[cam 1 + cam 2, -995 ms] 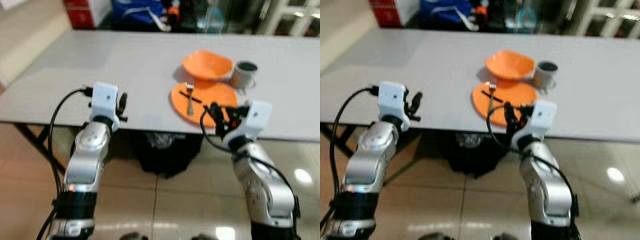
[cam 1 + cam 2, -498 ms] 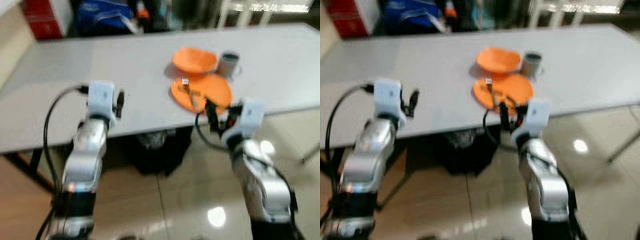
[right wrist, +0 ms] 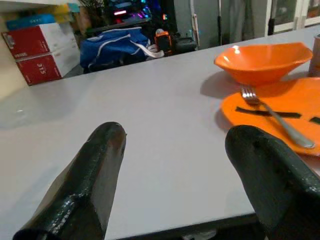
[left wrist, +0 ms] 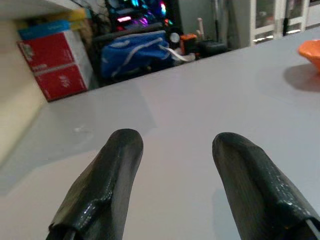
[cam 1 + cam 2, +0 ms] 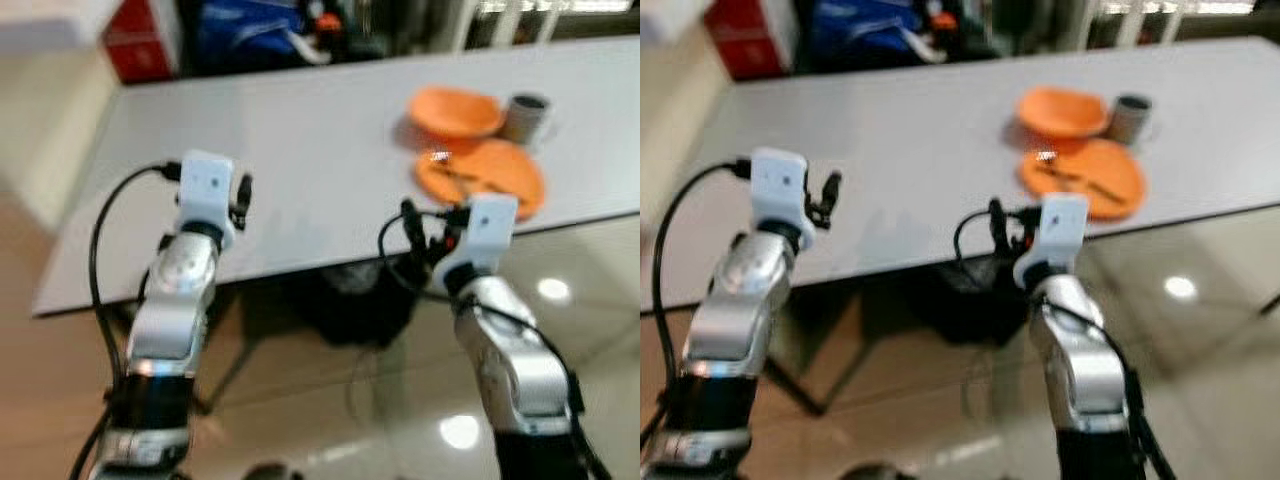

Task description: Setting the table

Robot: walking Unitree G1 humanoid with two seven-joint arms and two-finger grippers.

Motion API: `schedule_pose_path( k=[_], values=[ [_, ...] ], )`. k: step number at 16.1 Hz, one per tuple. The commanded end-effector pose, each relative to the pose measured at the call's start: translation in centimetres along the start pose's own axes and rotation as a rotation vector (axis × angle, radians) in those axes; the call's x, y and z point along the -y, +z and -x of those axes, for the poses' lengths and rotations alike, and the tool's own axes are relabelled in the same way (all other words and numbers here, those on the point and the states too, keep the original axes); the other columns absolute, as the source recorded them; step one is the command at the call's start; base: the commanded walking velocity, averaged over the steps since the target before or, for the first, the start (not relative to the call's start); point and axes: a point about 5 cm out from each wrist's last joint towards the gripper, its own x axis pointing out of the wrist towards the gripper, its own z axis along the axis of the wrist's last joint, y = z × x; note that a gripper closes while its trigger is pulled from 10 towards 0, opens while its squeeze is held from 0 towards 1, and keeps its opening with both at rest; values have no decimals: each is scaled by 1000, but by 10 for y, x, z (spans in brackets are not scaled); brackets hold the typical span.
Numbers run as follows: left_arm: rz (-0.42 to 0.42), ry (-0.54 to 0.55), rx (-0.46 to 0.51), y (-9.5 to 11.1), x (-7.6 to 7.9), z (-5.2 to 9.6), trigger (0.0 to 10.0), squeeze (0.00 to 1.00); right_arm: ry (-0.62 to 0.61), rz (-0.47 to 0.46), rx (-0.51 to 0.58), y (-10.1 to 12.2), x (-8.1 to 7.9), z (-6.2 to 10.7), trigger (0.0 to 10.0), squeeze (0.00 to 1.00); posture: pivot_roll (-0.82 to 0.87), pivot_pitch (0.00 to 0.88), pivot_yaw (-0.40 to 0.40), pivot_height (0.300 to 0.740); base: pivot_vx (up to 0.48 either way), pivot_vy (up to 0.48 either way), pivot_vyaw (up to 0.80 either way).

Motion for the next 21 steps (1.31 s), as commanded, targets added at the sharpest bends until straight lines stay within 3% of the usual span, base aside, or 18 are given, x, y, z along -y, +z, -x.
schedule_pose_path(
  k=[1, 7, 15, 21],
  values=[
    [-9, -27, 20, 6, 4, -1, 10000, 0, -22, 5, 18, 2, 3, -1, 10000, 0, 85, 0, 20, 740, 0, 480, 0],
    [-16, -35, 25, 6, 5, -3, 10000, 0, -23, 15, 73, 8, 2, -2, 10000, 0, 84, 0, 30, 740, 0, 480, 0],
    [-16, -31, 27, 6, 6, -3, 10000, 0, -5, -33, 64, 6, -1, -2, 10000, 0, 85, 0, 28, 740, 0, 480, 0],
    [-16, -24, 25, 6, 5, -3, 10000, 0, 5, -7, 73, 7, -2, -3, 10000, 0, 87, 0, 24, 740, 0, 480, 0]
  ],
)
